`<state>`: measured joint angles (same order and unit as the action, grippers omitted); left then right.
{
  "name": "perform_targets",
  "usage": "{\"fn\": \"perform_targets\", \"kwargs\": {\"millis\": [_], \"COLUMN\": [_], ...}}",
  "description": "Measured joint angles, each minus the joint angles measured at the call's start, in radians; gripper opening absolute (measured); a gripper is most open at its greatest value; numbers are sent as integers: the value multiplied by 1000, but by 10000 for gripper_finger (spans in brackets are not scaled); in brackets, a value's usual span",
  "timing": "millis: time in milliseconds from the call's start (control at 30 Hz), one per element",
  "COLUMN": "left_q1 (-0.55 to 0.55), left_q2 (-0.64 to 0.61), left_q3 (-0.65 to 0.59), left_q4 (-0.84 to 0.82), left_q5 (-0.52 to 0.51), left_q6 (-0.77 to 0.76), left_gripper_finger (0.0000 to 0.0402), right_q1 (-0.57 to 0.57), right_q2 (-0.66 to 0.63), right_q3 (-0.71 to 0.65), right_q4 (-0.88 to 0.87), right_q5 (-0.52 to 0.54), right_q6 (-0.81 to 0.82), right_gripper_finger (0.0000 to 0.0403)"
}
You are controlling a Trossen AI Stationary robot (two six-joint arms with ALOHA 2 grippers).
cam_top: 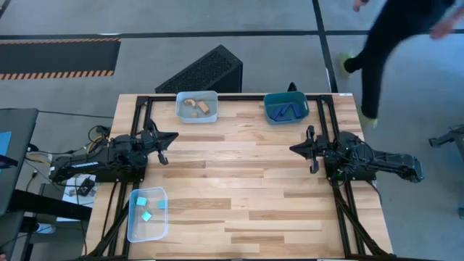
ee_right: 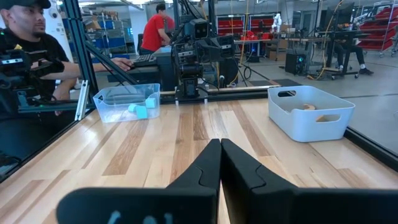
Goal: Sort & place blocks by color
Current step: Return to Home Position
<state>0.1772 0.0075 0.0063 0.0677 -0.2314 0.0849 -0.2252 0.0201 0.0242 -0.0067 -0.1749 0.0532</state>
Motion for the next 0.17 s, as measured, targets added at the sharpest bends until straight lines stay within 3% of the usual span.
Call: {"fn": "perform_targets", "kwargs": {"millis": [167], "left_q1": [0], "left_q2": [0], "left_q3": [0], "left_q4": [0], "left_q5": [0], "left_q6": [7], "left_gripper_finger": [6], "right_q1": [0], "right_q2": [0], "right_q3": [0], "right_q4": [0], "right_q5": [0], "right_q6": [0], "right_gripper_finger": [36]}}
